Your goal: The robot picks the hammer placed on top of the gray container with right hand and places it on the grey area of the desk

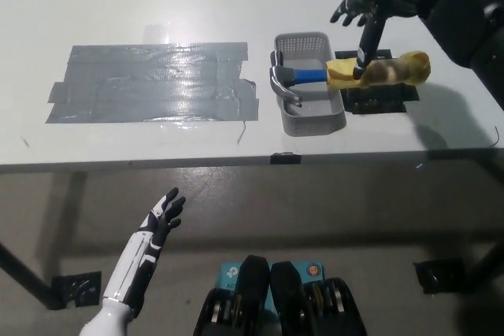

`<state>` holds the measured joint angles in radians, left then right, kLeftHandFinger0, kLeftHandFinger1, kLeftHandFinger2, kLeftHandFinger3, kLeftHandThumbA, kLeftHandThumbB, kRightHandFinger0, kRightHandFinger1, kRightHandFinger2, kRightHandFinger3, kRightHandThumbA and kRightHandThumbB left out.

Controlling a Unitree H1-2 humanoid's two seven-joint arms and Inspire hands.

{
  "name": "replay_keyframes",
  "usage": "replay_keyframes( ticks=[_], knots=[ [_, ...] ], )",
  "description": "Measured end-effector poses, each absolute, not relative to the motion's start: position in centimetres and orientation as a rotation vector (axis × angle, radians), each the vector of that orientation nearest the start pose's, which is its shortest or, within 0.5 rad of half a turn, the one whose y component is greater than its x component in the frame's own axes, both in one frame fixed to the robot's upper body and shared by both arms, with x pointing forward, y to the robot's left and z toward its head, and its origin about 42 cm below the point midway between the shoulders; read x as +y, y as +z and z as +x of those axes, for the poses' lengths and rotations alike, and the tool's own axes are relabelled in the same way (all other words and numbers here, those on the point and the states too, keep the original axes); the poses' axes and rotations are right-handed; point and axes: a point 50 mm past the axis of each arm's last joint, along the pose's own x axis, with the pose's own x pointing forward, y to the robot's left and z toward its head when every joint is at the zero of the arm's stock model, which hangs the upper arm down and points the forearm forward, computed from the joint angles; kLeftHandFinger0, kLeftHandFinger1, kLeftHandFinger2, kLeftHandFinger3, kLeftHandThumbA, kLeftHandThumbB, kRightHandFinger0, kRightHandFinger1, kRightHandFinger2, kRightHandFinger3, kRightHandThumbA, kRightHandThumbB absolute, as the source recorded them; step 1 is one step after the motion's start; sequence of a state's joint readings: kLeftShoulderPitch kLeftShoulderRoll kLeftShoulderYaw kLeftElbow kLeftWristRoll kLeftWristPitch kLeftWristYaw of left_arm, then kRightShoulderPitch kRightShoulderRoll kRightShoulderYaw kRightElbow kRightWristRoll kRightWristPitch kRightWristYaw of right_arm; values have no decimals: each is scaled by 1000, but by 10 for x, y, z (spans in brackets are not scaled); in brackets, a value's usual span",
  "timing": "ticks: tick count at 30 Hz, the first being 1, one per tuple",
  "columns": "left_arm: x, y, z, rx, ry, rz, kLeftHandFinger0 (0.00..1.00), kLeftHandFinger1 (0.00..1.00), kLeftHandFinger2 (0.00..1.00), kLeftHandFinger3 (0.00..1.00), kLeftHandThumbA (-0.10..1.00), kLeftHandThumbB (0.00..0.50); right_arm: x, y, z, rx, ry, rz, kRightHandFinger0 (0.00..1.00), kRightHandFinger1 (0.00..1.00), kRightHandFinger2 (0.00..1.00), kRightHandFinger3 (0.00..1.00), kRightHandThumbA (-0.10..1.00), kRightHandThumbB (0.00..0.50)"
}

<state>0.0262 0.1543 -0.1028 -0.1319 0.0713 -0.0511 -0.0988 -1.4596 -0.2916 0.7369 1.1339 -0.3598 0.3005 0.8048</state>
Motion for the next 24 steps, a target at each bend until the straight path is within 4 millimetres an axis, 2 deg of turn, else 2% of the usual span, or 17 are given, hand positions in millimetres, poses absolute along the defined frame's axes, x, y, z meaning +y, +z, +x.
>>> replay_keyframes(
  ticks=[4, 6, 9, 12, 16, 22, 24],
  knots=[
    [224, 127, 272, -144, -208, 225, 1000, 1000, 1000, 1000, 1000, 199, -163, 398, 590, 494, 645, -1307, 1000, 1000, 1000, 1000, 1000, 301],
    [225, 127, 272, -144, -208, 226, 1000, 1000, 1000, 1000, 1000, 199, -165, 397, 590, 499, 647, -1312, 1000, 1000, 1000, 1000, 1000, 306],
    [225, 127, 272, -144, -208, 226, 1000, 1000, 1000, 1000, 1000, 196, -168, 395, 591, 500, 652, -1331, 1000, 1000, 1000, 1000, 1000, 278],
    [225, 127, 272, -144, -208, 226, 1000, 1000, 1000, 1000, 1000, 192, -169, 394, 591, 499, 653, -1341, 1000, 1000, 1000, 1000, 1000, 284],
    [225, 127, 272, -144, -208, 227, 1000, 1000, 1000, 1000, 1000, 195, -171, 393, 592, 492, 652, -1352, 1000, 1000, 1000, 1000, 1000, 364],
    [224, 127, 272, -144, -211, 228, 1000, 1000, 1000, 1000, 1000, 190, -176, 380, 592, 509, 638, -1362, 1000, 1000, 1000, 1000, 1000, 349],
    [224, 127, 272, -144, -212, 228, 1000, 1000, 1000, 1000, 1000, 199, -177, 375, 592, 512, 640, -1367, 1000, 1000, 1000, 1000, 1000, 361]
  ],
)
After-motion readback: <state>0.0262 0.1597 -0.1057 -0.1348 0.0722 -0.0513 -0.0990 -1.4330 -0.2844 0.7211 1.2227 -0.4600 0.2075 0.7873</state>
